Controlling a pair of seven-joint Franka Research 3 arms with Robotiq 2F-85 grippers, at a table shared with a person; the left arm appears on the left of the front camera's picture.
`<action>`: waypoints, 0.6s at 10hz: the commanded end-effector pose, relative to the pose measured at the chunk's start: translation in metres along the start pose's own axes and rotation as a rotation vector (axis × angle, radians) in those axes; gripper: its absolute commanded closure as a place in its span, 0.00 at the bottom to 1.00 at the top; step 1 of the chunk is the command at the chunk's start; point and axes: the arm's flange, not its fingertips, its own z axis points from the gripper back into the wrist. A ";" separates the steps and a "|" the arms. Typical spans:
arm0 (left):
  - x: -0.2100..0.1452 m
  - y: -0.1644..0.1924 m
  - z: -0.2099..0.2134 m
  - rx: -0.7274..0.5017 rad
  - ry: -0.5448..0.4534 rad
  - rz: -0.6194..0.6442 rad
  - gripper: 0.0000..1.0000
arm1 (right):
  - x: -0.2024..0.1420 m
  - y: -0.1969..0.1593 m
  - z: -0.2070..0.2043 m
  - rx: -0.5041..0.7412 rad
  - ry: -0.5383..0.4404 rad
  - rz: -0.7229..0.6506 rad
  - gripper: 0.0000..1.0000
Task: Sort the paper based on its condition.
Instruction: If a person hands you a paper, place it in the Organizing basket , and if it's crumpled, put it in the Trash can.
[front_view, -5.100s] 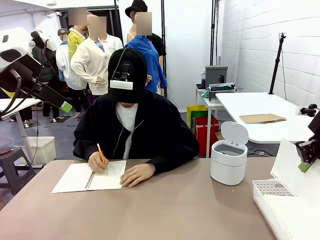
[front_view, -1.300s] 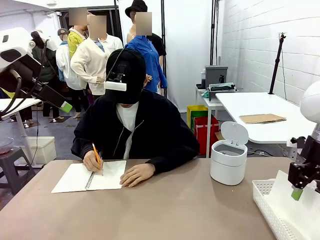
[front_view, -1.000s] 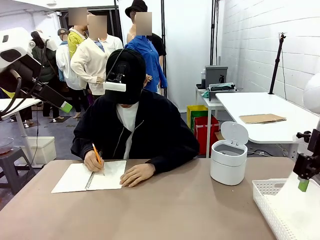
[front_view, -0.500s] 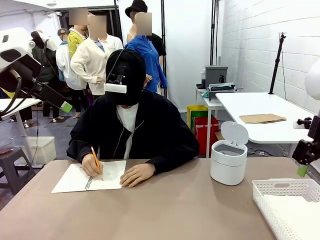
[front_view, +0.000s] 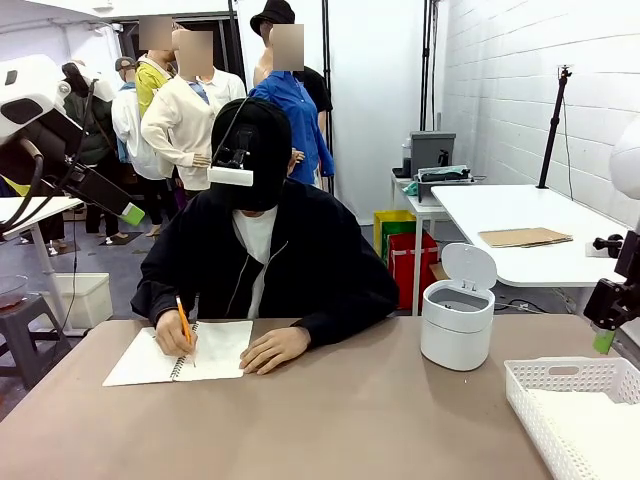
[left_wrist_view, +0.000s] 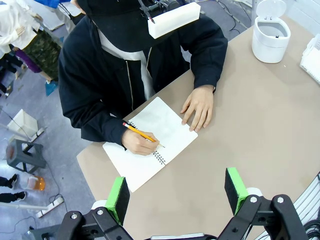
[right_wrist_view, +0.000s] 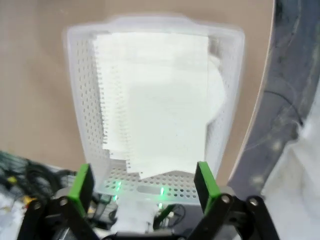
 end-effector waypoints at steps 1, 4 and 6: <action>0.000 0.000 0.000 -0.002 -0.001 0.002 0.00 | 0.003 0.037 0.014 0.127 -0.109 0.231 0.00; 0.000 0.000 0.000 -0.002 -0.001 0.002 0.00 | 0.023 0.092 0.034 0.177 -0.169 0.507 0.00; 0.000 0.000 0.000 -0.002 -0.001 0.002 0.00 | 0.035 0.137 0.050 0.169 -0.195 0.684 0.00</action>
